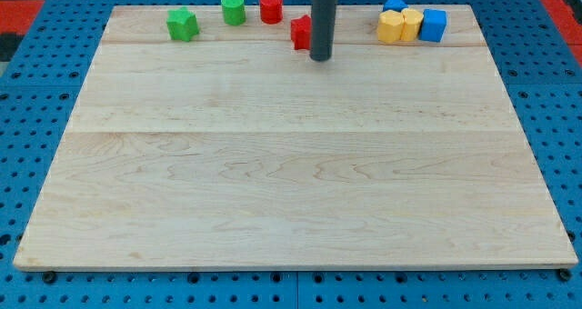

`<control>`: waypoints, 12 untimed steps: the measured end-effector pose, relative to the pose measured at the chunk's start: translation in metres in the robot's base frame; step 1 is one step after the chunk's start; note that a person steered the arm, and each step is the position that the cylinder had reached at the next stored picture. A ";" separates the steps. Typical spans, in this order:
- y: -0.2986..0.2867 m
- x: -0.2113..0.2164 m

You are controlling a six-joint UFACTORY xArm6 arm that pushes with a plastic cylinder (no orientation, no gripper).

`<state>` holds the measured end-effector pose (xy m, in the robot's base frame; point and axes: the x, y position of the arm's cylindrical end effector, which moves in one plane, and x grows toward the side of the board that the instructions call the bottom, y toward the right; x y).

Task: Move the red star towards left

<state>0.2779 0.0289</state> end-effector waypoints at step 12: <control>0.032 -0.084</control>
<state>0.1942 0.0613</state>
